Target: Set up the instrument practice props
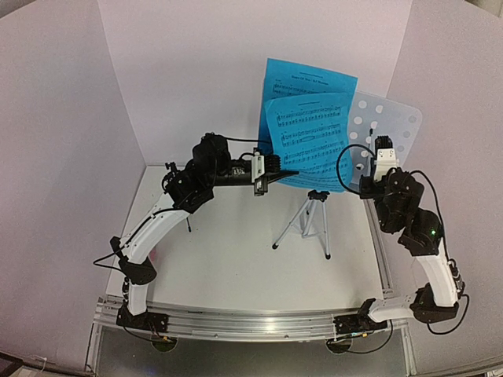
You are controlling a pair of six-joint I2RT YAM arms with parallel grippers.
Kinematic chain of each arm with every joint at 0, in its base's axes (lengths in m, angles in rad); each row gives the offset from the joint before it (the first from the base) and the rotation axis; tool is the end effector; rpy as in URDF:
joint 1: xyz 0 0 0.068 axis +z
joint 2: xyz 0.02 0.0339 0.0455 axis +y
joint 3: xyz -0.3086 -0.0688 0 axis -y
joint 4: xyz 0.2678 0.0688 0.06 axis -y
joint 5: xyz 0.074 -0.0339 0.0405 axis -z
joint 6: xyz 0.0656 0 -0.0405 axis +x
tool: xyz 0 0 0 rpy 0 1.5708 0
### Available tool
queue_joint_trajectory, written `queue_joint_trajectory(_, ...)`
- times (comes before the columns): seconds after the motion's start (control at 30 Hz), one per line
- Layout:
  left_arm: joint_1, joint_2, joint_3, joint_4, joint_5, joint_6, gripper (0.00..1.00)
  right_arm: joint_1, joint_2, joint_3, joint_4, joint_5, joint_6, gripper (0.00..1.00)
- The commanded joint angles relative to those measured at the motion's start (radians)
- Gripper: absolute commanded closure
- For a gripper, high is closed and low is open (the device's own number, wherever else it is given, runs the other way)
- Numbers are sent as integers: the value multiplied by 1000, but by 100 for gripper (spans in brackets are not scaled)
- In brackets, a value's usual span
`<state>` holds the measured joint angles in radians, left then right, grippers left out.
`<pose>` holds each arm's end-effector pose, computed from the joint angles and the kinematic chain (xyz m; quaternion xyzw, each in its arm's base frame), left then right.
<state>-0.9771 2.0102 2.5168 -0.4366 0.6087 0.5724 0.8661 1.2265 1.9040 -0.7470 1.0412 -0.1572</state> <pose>0.2396 -0.4220 0.5841 0.6117 0.3116 -0.3404 0.6425 0.1686 0.1109 0.6112 -0.0148 0.7193 -0.1357 0.6812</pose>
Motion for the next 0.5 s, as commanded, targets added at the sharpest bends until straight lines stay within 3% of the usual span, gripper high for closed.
queue_joint_trajectory(0.0, -3, -59, -7, 33, 14, -5, 100, -3, -28, -16, 24, -17, 14, 100)
queue_joint_trajectory(0.47, -5, -16, 33, 121, 131, 54, 100, -4, -143, -157, 122, -163, 50, 100)
